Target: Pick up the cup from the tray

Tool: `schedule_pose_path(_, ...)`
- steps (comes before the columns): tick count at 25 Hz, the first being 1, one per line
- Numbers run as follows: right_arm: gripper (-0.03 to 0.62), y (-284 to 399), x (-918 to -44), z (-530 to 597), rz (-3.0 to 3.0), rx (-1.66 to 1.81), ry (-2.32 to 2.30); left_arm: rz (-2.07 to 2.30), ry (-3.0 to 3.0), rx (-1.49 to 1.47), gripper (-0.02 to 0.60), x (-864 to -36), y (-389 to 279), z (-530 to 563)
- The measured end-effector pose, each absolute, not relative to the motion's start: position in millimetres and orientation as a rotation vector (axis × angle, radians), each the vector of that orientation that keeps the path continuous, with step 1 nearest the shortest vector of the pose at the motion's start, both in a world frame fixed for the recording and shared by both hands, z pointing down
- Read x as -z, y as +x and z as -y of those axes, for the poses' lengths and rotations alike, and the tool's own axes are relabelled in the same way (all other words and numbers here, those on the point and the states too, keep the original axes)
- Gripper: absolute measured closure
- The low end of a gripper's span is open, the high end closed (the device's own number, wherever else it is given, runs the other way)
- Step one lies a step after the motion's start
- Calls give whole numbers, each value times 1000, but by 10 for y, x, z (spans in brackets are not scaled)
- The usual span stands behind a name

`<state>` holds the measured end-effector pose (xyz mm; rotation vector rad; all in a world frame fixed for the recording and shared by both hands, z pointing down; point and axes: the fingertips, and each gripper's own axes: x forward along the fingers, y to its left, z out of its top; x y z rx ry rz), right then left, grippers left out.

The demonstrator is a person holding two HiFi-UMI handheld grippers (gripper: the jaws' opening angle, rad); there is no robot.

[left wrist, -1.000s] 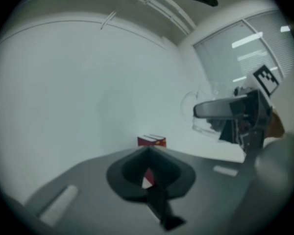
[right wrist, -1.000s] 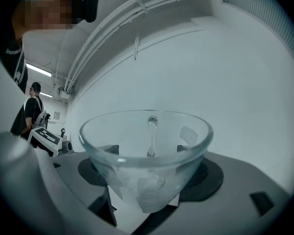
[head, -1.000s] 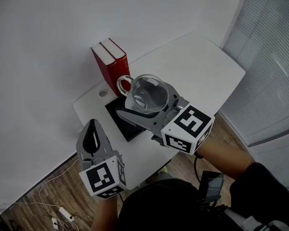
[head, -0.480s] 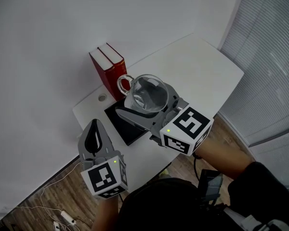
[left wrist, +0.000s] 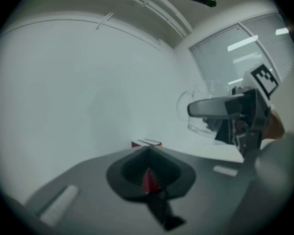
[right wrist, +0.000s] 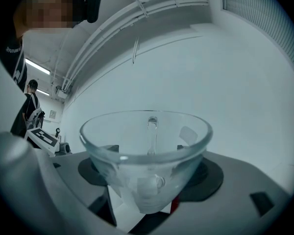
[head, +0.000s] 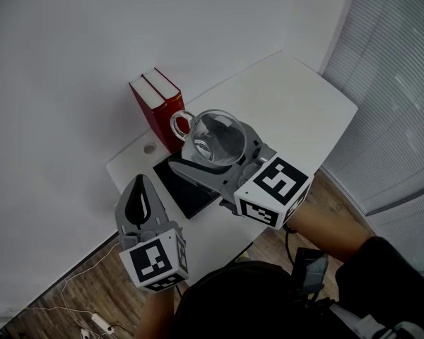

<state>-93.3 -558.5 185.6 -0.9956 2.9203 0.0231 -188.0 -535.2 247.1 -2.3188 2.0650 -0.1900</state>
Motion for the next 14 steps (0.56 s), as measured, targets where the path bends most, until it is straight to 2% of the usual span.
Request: schedule_pose_path(14, 191, -937, -1838, 5633, -2915, -30, -988, -2052, -2321, 180, 577, -2455, -1861, 5420)
